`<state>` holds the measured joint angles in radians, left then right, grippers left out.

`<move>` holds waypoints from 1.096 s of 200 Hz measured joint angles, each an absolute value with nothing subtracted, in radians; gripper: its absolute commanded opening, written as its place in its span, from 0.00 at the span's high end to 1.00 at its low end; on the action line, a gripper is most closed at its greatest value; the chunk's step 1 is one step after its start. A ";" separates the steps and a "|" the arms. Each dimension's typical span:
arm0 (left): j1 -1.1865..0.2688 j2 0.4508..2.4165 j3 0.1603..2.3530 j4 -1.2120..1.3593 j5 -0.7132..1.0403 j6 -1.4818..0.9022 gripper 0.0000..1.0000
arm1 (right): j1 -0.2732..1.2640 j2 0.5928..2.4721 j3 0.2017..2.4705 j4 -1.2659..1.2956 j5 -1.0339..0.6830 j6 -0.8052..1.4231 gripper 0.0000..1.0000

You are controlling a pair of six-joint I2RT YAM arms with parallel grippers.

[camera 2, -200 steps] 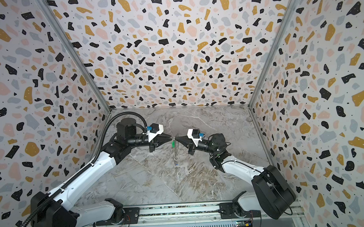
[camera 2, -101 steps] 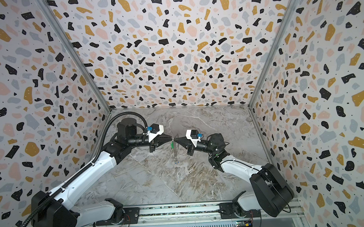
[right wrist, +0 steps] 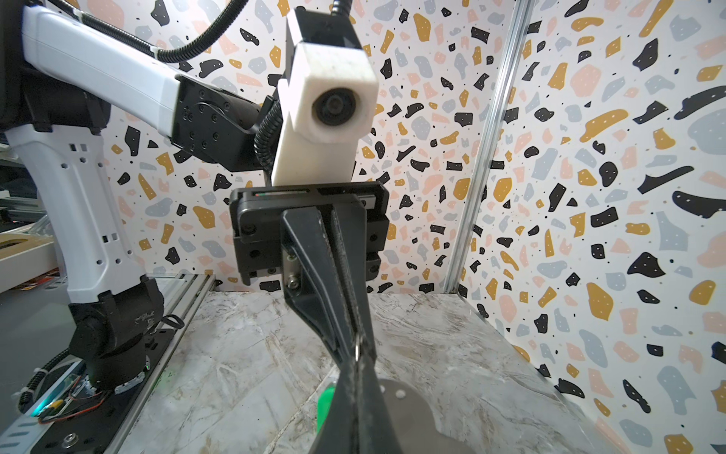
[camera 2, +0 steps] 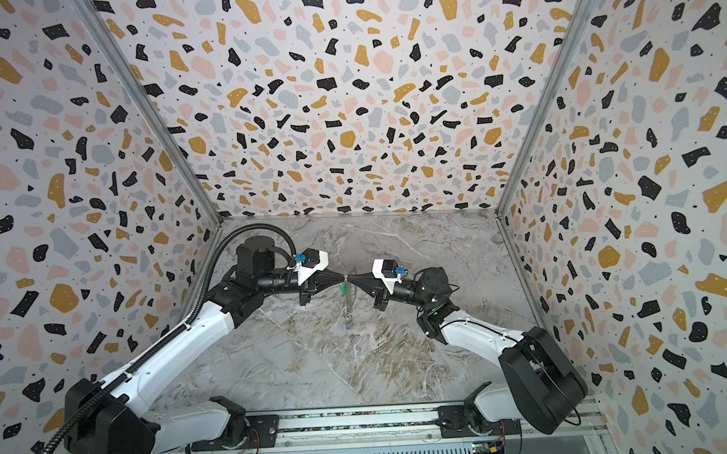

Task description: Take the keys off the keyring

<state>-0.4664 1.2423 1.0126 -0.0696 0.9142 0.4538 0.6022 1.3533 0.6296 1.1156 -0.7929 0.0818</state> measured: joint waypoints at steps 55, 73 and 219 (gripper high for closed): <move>-0.469 1.243 1.018 -0.099 0.903 0.464 1.00 | 0.601 1.347 0.630 1.102 -0.746 0.063 0.68; -0.475 1.256 1.058 -0.166 0.863 0.500 1.00 | 0.601 1.311 0.626 1.058 -0.698 0.024 0.67; -0.626 1.358 1.312 -0.538 0.493 0.747 1.00 | 0.598 1.195 0.692 0.592 -0.660 -0.246 0.79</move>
